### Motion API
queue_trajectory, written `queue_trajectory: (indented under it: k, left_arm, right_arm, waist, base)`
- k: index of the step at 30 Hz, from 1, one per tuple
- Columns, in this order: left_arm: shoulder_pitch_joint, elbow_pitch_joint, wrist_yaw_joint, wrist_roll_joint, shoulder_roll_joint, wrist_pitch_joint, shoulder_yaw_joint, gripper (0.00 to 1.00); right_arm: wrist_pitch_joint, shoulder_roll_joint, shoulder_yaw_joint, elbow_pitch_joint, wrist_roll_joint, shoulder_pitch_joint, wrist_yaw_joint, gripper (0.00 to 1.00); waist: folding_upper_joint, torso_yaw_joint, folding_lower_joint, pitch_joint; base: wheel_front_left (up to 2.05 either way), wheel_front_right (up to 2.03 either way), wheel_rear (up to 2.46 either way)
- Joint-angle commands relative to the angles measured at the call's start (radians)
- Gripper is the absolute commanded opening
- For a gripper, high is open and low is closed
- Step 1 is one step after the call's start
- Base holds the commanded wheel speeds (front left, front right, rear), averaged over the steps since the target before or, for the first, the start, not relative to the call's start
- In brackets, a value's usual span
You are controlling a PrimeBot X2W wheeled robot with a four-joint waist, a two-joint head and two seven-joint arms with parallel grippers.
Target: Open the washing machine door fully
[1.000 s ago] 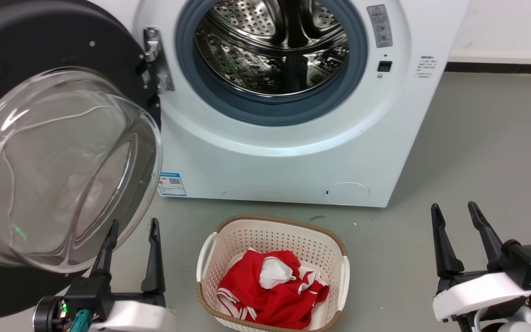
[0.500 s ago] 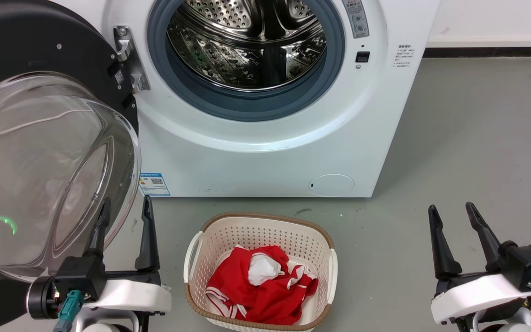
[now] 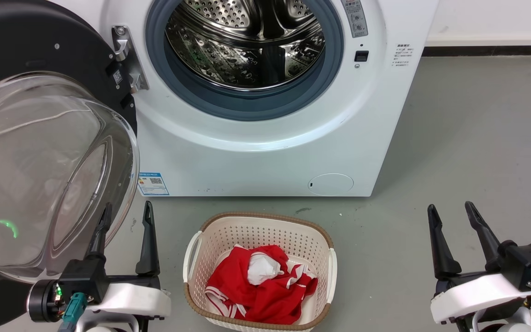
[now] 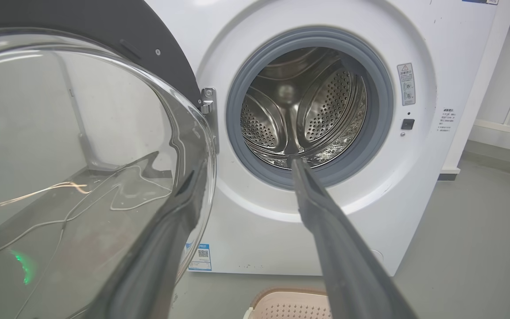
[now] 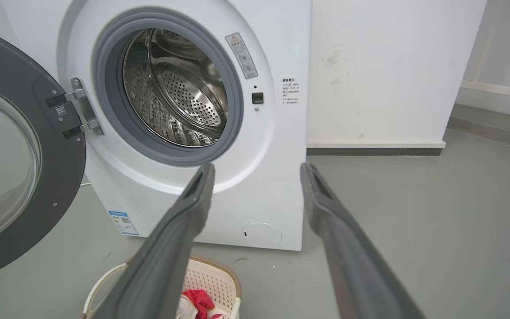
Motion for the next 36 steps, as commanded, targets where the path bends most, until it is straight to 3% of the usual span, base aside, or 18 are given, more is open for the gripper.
queue_trajectory:
  k: [1, 13, 14, 36]
  left_arm:
    - [0.006, 0.003, -0.002, 0.005, -0.006, -0.002, 0.004, 1.0]
    - [0.002, 0.016, -0.039, 0.032, -0.029, -0.002, 0.037, 1.0]
    - [0.001, 0.019, -0.036, 0.029, -0.026, 0.0, 0.033, 0.0]
    - [-0.022, 0.08, -0.063, -0.365, -0.035, 0.102, 0.061, 0.0]
  right_arm:
    - [-0.001, 0.001, 0.001, -0.003, -0.003, 0.004, -0.001, 1.0]
    - [-0.006, 0.001, 0.005, 0.003, 0.006, -0.001, -0.001, 1.0]
    - [-0.001, 0.0, 0.003, 0.005, 0.006, 0.0, 0.0, 0.0]
    - [0.043, -0.019, 0.002, 0.073, 0.418, -0.028, 0.0, 0.0]
  waist:
    - [0.0, 0.0, 0.0, 0.0]
    - [0.0, -0.004, 0.0, 0.006]
    - [0.0, -0.004, 0.0, 0.006]
    - [0.0, -0.004, 0.0, 0.0]
  base:
    - [0.0, 0.0, 0.0]
    - [0.0, 0.0, 0.0]
    - [0.0, 0.0, 0.0]
    - [0.0, 0.0, 0.0]
